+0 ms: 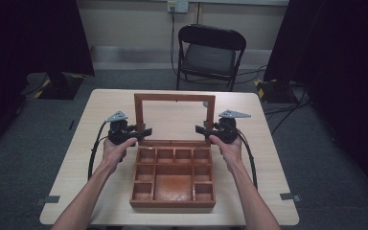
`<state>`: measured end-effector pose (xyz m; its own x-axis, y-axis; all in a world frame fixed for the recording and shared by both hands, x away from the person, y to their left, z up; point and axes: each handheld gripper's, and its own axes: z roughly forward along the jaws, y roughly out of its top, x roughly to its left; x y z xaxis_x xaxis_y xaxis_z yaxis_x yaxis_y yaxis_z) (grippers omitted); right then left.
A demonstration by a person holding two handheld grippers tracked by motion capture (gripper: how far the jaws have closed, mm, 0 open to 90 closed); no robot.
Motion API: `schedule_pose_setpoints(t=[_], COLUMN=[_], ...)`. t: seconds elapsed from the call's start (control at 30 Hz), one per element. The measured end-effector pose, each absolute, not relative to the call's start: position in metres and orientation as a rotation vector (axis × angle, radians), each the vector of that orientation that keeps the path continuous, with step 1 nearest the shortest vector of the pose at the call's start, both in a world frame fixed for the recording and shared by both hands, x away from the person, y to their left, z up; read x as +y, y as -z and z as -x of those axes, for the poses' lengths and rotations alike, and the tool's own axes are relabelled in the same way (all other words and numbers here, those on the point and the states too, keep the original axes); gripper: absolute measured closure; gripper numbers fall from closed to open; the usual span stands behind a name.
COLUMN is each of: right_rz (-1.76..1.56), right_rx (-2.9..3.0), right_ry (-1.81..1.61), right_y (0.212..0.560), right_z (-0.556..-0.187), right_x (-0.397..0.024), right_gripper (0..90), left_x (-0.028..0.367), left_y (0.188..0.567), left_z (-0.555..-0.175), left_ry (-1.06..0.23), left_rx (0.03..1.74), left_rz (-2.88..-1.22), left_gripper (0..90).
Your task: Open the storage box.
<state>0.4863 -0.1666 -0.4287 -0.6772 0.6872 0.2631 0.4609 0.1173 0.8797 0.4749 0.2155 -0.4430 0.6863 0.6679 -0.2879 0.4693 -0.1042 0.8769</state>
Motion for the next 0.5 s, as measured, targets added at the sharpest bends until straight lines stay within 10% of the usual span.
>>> schedule_pose_setpoints(t=[0.5], right_rz=[-1.192], right_rx=[2.169], right_ry=[-1.596], right_y=[0.436], right_z=[-0.4954], right_x=[-0.1665], right_gripper=[44.7], left_x=[0.2163], left_y=[0.4504], left_z=[-0.4808], left_ry=[-0.181], left_rx=[0.94], left_rz=[-1.77], left_gripper=[48.1])
